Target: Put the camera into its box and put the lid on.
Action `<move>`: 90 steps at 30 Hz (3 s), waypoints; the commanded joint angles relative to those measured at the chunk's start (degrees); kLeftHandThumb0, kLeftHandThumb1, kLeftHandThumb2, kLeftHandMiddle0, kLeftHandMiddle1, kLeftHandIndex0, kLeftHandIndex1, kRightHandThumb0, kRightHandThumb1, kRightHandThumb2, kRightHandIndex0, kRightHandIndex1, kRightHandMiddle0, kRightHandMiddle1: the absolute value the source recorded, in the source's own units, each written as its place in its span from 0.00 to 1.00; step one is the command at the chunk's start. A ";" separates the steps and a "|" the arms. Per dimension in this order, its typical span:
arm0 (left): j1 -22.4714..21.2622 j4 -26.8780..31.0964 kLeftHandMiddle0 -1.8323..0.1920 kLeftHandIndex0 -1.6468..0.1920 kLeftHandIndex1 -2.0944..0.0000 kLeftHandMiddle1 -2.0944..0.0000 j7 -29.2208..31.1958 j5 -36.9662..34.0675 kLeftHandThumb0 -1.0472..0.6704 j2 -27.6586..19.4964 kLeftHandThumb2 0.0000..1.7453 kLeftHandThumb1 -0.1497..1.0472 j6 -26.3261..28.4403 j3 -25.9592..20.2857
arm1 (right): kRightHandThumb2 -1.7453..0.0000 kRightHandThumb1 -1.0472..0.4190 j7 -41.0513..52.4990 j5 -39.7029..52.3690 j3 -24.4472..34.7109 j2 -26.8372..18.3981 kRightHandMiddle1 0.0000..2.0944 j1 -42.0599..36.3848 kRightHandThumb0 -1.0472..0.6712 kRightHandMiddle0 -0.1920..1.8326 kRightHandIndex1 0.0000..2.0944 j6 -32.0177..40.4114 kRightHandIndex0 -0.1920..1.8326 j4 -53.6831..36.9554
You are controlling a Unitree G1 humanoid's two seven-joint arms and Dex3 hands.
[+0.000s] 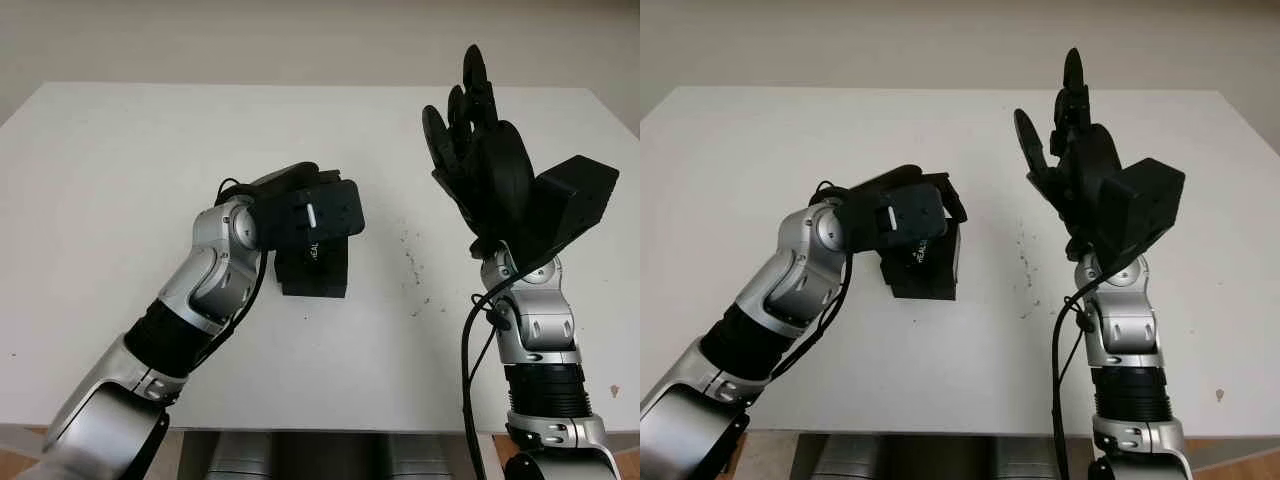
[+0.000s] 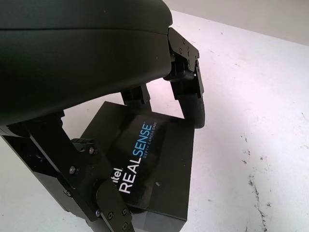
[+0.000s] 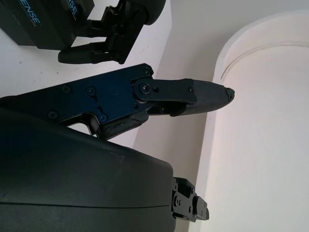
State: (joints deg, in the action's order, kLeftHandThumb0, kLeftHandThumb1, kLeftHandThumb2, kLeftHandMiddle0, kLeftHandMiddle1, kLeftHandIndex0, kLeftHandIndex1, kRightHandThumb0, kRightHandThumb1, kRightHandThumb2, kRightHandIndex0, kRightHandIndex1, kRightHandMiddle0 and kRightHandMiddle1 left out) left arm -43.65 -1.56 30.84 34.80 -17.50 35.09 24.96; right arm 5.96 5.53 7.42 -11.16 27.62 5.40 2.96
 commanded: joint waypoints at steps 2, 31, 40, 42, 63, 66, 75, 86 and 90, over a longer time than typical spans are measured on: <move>1.34 0.86 0.64 0.67 0.34 0.31 0.52 0.33 0.54 -0.51 0.03 0.88 0.09 0.63 | 0.77 0.00 0.47 0.62 0.07 0.28 0.00 1.72 0.19 0.00 0.00 -1.33 0.00 1.14; 3.76 1.42 0.72 0.69 0.34 0.19 0.41 1.45 0.55 0.55 0.03 0.89 -1.26 3.19 | 0.76 0.00 0.76 1.09 -0.27 0.36 0.00 1.62 0.20 0.00 0.00 -0.83 0.00 0.83; 4.28 1.51 0.72 0.70 0.34 0.19 0.93 1.55 0.55 0.63 0.03 0.88 -0.99 3.56 | 0.76 0.00 0.50 1.38 -0.31 0.46 0.00 1.42 0.19 0.00 0.00 -0.31 0.00 0.34; 4.44 1.39 0.72 0.70 0.34 0.19 0.81 1.54 0.55 0.65 0.03 0.89 -0.79 3.44 | 0.76 0.00 0.51 1.44 -0.26 0.48 0.00 1.45 0.20 0.00 0.00 -0.47 0.00 0.44; 2.66 0.08 1.00 1.00 1.00 1.00 8.87 7.79 0.11 -0.62 0.24 1.00 0.78 7.76 | 0.78 0.00 0.92 1.33 -0.06 -0.28 0.00 1.46 0.19 0.00 0.00 -0.26 0.00 0.23; 2.56 0.40 1.00 1.00 1.00 1.00 9.51 7.65 0.11 -0.71 0.26 1.00 0.82 7.58 | 0.77 0.00 1.23 1.30 -0.05 -0.43 0.00 1.43 0.19 0.00 0.00 -0.72 0.00 0.29; 4.54 3.68 1.00 1.00 1.00 1.00 9.90 4.87 0.10 -1.25 0.34 1.00 0.81 4.49 | 0.77 0.00 1.93 1.64 0.13 -0.59 0.00 1.55 0.19 0.00 0.00 -0.30 0.00 0.11; 9.01 20.67 1.00 1.00 1.00 1.00 4.65 -5.35 0.15 -2.02 0.36 1.00 5.88 -13.48 | 0.77 0.00 1.81 1.19 0.20 -0.88 0.00 1.14 0.19 0.00 0.00 0.13 0.00 -0.26; 7.74 19.91 1.00 1.00 1.00 1.00 -1.61 -9.59 0.14 -0.82 0.38 1.00 5.47 -20.31 | 0.77 0.00 1.98 1.22 0.23 -1.19 0.00 1.30 0.19 0.00 0.00 0.23 0.00 0.10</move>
State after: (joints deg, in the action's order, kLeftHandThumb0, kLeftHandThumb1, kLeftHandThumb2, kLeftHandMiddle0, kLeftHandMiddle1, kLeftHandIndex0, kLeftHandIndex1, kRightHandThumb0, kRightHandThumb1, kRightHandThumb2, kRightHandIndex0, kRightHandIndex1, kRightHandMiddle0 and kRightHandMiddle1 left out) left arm -35.04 18.59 30.72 26.11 -19.04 40.81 6.68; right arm 7.83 6.81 7.53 -11.91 28.61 5.33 3.82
